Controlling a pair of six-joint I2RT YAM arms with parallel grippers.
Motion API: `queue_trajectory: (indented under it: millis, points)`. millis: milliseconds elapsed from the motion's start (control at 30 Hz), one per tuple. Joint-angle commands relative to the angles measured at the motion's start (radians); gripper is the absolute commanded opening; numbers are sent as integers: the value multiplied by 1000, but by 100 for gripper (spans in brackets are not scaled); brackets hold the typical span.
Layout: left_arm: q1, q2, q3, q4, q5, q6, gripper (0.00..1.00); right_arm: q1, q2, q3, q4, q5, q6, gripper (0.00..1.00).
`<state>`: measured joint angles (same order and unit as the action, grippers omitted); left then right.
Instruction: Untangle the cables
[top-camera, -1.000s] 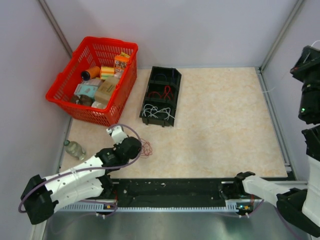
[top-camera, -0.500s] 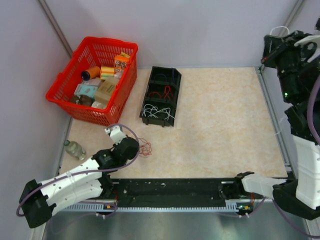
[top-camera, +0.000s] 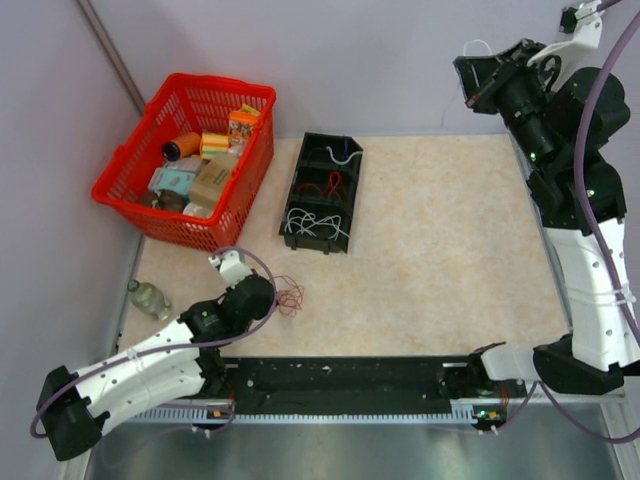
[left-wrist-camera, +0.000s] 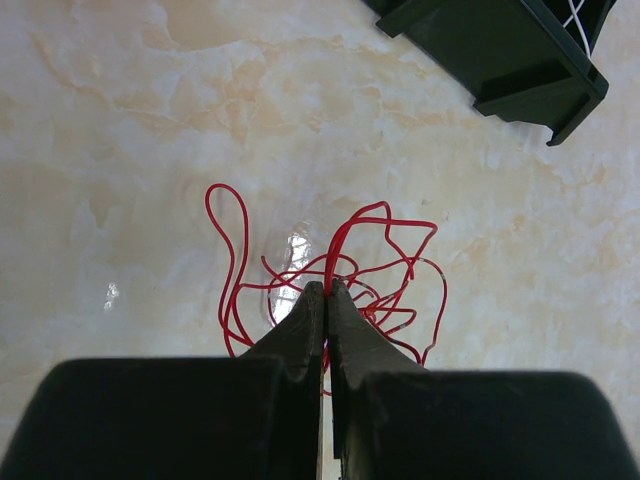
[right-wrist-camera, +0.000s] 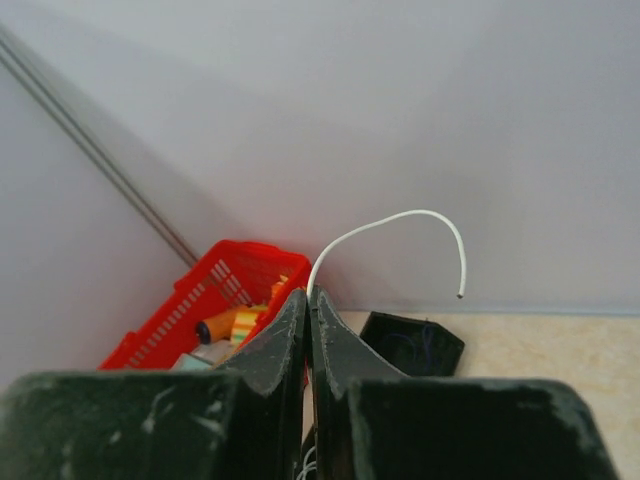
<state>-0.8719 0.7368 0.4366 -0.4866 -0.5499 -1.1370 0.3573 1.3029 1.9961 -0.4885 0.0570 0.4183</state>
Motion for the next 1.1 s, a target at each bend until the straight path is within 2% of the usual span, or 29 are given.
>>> queue_trajectory:
  millis: [0, 400, 1067]
  points:
    - [2, -8, -6, 52, 2, 19, 0, 29, 70, 13, 136, -105, 48, 0]
    - [4, -24, -7, 60, -1, 29, 0, 127, 275, 233, 168, -112, 0, 0]
    - [4, -24, -9, 72, 25, 29, 0, 207, 320, 300, 179, -106, -7, 0]
